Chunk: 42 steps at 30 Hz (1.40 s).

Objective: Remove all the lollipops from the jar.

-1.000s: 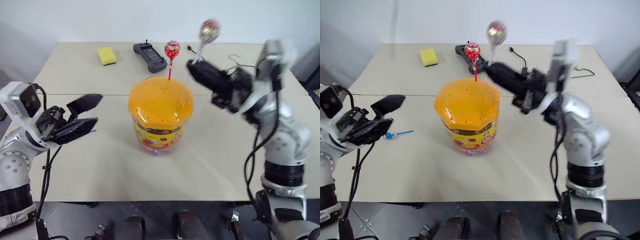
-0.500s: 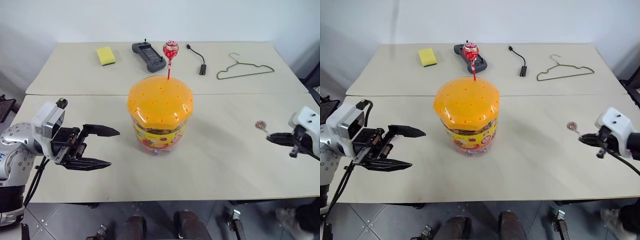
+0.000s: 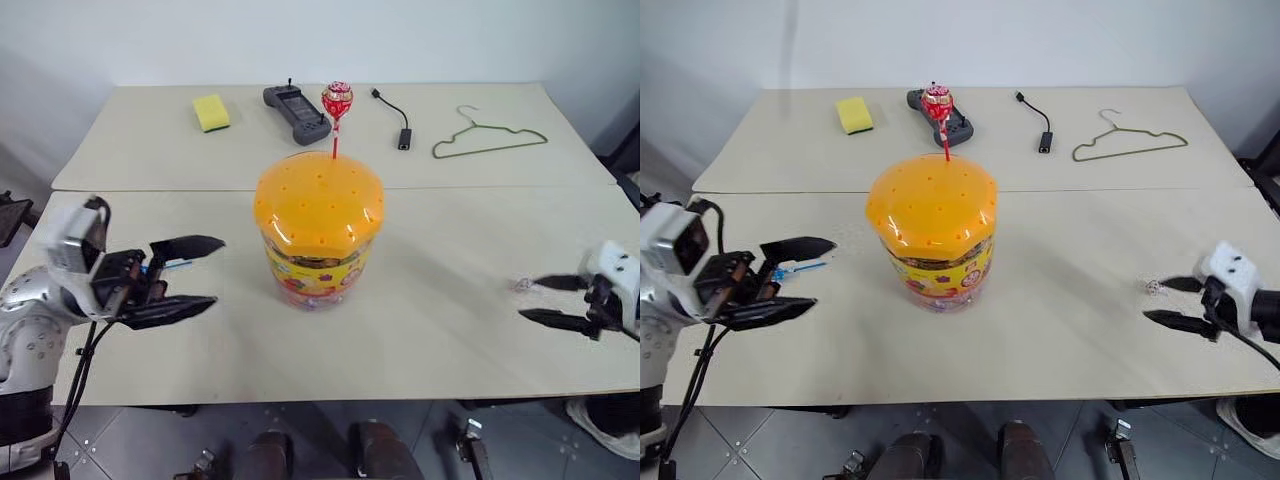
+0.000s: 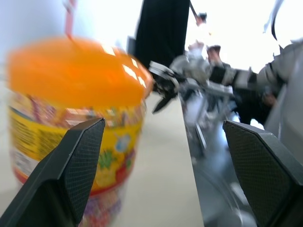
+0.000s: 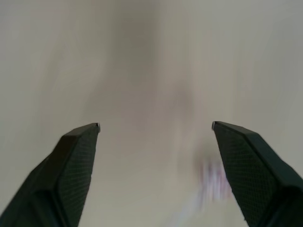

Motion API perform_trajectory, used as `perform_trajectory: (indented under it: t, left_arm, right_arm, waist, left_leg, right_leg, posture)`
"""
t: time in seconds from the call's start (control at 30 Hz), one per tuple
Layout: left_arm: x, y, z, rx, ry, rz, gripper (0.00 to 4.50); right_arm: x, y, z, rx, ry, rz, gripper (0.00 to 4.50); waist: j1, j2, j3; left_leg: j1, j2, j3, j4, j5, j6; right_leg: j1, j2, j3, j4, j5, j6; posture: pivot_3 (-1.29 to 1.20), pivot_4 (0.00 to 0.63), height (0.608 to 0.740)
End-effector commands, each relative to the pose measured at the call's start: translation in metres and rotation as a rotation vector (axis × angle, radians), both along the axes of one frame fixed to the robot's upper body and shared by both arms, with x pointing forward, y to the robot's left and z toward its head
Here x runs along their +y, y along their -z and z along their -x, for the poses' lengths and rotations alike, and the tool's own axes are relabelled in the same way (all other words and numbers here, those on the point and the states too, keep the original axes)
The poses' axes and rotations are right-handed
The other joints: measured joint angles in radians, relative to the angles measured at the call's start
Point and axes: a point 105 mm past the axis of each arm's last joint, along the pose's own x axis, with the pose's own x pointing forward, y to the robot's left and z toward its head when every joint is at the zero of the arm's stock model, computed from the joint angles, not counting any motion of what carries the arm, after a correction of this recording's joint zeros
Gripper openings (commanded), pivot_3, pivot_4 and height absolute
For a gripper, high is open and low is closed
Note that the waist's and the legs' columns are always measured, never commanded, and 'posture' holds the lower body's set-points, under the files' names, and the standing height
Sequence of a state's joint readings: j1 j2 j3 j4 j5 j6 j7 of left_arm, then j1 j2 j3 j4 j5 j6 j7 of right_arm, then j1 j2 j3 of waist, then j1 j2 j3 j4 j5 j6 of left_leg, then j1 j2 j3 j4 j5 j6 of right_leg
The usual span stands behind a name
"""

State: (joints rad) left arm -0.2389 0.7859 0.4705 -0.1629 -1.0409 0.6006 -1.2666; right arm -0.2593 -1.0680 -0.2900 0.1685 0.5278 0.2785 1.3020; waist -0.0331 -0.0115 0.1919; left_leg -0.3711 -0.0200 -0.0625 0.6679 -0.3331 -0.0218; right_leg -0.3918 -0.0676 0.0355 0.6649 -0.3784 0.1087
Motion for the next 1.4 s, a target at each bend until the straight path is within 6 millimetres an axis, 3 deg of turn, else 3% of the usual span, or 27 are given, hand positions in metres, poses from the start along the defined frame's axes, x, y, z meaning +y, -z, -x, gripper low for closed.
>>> perform_trajectory:
  t: [0.03,0.07,0.17,0.3,0.43,0.57,0.8,1.17,1.2,1.4]
  left_arm:
    - [0.02,-0.015,0.002,-0.006,-0.089,0.138,4.25]
    - [0.023,-0.016,0.002,-0.002,-0.104,0.161,4.25]
    - [0.032,-0.019,-0.001,0.012,-0.149,0.256,4.25]
    - [0.033,-0.014,-0.006,0.027,-0.163,0.291,4.25]
    - [0.028,-0.012,-0.012,0.038,-0.147,0.313,4.25]
    - [0.022,-0.014,-0.014,0.031,-0.116,0.318,4.25]
    - [0.014,-0.019,-0.016,0.014,-0.096,0.322,4.25]
    - [0.004,-0.026,-0.015,-0.009,-0.071,0.329,4.25]
    - [0.004,-0.026,-0.015,-0.008,-0.069,0.329,4.25]
    - [0.002,-0.027,-0.016,-0.004,-0.039,0.313,4.25]
  right_arm:
    - [0.047,-0.061,0.004,-0.161,-0.195,-0.198,3.81]
    - [0.057,-0.068,0.005,-0.173,-0.228,-0.23,3.81]
    - [0.112,-0.099,0.001,-0.247,-0.366,-0.377,3.81]
    - [0.157,-0.125,-0.019,-0.268,-0.344,-0.551,3.81]
    - [0.206,-0.116,-0.027,-0.2,-0.387,-0.525,3.81]
    - [0.234,-0.118,-0.024,-0.151,-0.458,-0.556,3.81]
    - [0.241,-0.118,-0.027,-0.135,-0.46,-0.539,3.81]
    - [0.243,-0.126,-0.032,-0.165,-0.457,-0.561,0.2]
    - [0.243,-0.127,-0.032,-0.169,-0.462,-0.566,0.02]
    - [0.219,-0.162,-0.04,-0.334,-0.416,-0.709,0.02]
  waist:
    - [0.001,0.0,0.0]
    - [0.004,0.0,0.0]
    - [0.005,0.0,0.0]
    - [0.006,0.0,0.0]
    - [0.006,0.0,0.0]
    - [0.0,-0.001,0.0]
    - [-0.008,-0.001,0.0]
    - [-0.024,-0.001,0.0]
    - [-0.025,-0.001,0.0]
    - [-0.026,-0.001,0.0]
  left_leg:
    - [0.0,0.0,0.0,0.0,0.0,0.0]
    - [0.001,0.001,0.0,0.0,0.0,-0.001]
    - [0.0,0.001,-0.003,0.0,0.0,-0.002]
    - [-0.002,0.0,-0.004,-0.001,0.0,-0.002]
    - [-0.003,-0.002,-0.006,-0.001,0.0,-0.002]
    - [-0.004,-0.003,-0.007,-0.001,0.0,-0.002]
    - [-0.004,-0.003,-0.007,0.001,0.0,-0.002]
    - [-0.004,-0.003,-0.007,0.0,0.001,-0.003]
    - [-0.004,-0.003,-0.007,0.0,0.001,-0.003]
    - [-0.004,-0.003,-0.007,0.0,0.001,-0.003]
  right_leg:
    - [0.0,0.0,0.0,0.0,0.0,0.0]
    - [0.0,0.0,-0.001,0.001,0.0,0.0]
    - [0.0,0.0,-0.003,0.0,0.001,0.0]
    - [-0.001,-0.001,-0.005,-0.001,0.001,0.0]
    - [-0.002,-0.004,-0.007,-0.001,0.002,0.001]
    - [-0.003,-0.005,-0.009,-0.001,0.002,0.001]
    - [-0.003,-0.005,-0.011,0.001,0.002,0.001]
    - [-0.005,-0.005,-0.011,0.006,0.002,0.001]
    - [-0.005,-0.005,-0.011,0.006,0.002,0.001]
    - [-0.005,-0.005,-0.012,0.006,0.002,0.001]
  posture:
    - [0.0,0.15,0.74]
    - [0.0,0.15,0.74]
    - [0.0,0.15,0.74]
    - [0.0,0.15,0.74]
    - [0.0,0.15,0.74]
    - [0.0,0.15,0.74]
    - [0.0,0.15,0.74]
    - [0.0,0.15,0.74]
    - [0.0,0.15,0.74]
    - [0.0,0.15,0.74]
